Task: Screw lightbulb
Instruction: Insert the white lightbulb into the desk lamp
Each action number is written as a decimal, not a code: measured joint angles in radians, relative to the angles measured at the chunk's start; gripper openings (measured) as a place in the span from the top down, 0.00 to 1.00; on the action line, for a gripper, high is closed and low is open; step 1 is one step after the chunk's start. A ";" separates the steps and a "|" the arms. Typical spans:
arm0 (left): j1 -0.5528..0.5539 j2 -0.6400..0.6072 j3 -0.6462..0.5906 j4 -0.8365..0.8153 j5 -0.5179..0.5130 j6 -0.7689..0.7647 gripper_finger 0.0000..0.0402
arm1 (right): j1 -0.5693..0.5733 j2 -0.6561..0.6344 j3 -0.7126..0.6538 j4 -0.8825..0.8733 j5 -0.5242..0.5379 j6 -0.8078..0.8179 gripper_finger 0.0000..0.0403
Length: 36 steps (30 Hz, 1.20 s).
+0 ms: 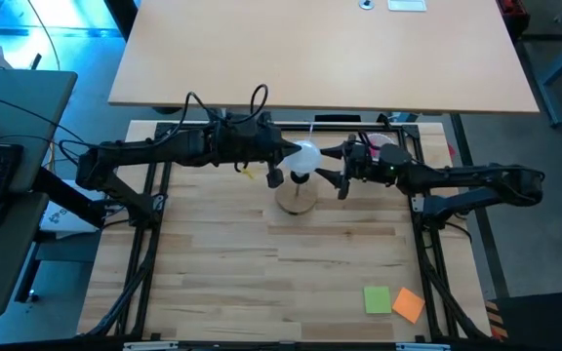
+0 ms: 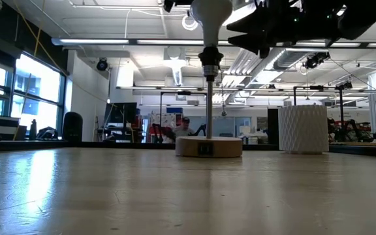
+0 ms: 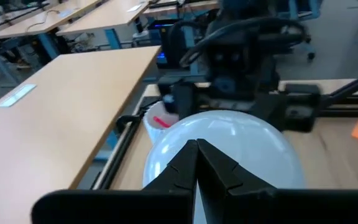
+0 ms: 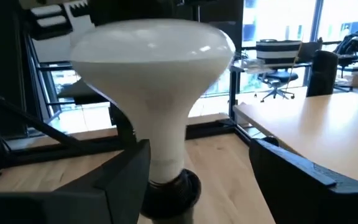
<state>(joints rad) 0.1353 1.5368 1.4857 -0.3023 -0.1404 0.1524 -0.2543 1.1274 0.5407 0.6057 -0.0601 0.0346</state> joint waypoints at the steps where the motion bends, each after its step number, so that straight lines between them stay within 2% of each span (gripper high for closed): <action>1: 0.001 0.000 0.000 0.001 -0.013 0.001 0.99 | 0.000 -0.010 0.000 -0.005 0.000 0.003 0.33; 8: 0.001 -0.002 0.000 0.005 -0.028 0.018 0.99 | 0.000 -0.041 0.000 -0.018 0.000 0.010 0.33; 15: 0.001 -0.001 0.000 0.014 -0.101 0.086 0.99 | 0.000 -0.040 0.000 -0.038 0.000 0.030 0.33; 29: 0.001 -0.001 0.000 0.053 -0.105 0.114 0.99 | 0.000 -0.040 0.002 -0.049 0.035 0.040 0.33; 36: 0.001 -0.003 0.000 0.052 -0.108 0.114 0.99 | -0.008 0.004 0.002 -0.036 -0.020 0.128 0.33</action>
<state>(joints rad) 0.1360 1.5342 1.4857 -0.2501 -0.2485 0.2661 -0.2624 1.1310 0.5430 0.5693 -0.0799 0.1623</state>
